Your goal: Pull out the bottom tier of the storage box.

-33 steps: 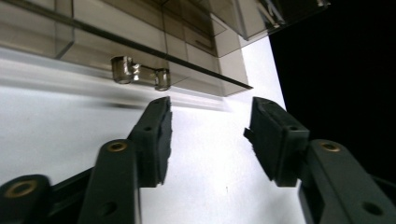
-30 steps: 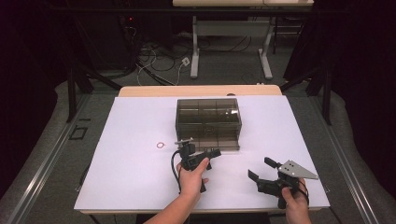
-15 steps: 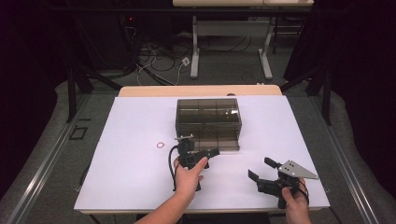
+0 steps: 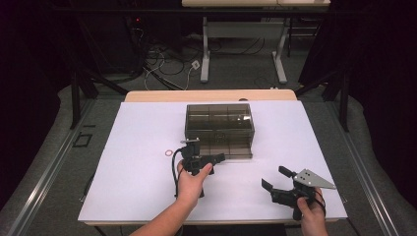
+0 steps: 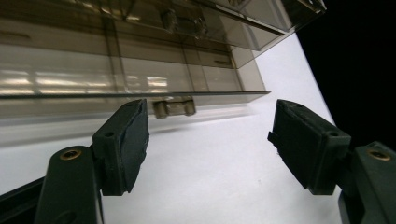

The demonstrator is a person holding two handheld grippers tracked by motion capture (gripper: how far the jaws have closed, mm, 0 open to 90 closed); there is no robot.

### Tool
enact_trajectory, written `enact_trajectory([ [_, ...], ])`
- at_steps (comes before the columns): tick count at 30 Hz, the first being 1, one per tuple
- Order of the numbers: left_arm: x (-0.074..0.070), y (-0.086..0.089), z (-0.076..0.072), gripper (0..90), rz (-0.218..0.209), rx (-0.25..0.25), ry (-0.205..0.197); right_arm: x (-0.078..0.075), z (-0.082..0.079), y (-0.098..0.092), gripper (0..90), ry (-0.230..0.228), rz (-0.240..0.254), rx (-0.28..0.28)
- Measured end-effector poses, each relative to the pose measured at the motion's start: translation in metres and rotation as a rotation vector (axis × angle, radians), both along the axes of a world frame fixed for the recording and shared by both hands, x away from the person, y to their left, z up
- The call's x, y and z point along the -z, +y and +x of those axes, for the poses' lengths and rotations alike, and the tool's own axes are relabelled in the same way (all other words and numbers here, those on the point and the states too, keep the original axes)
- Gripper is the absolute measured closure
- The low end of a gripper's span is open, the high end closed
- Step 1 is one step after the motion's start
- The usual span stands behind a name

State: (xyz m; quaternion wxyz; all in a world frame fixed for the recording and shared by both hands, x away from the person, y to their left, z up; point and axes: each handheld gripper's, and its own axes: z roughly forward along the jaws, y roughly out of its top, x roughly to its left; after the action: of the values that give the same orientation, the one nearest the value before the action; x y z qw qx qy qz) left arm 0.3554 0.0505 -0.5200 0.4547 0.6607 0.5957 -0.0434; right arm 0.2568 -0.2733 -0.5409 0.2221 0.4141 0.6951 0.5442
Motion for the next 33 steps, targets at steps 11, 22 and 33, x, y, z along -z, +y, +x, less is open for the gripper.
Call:
enact_trajectory([
  [11,-0.013,0.02,0.001,29.8,0.138,0.04,-0.091,-0.002,-0.006,0.006,15.0,-0.018,-0.016,-0.042],
  [22,-0.024,0.041,0.009,31.6,0.272,0.05,-0.185,-0.001,-0.006,0.005,15.0,-0.017,-0.021,-0.026],
  [33,-0.02,0.047,0.025,32.4,0.386,0.043,-0.169,-0.001,-0.008,0.007,15.1,-0.004,-0.029,-0.041],
])
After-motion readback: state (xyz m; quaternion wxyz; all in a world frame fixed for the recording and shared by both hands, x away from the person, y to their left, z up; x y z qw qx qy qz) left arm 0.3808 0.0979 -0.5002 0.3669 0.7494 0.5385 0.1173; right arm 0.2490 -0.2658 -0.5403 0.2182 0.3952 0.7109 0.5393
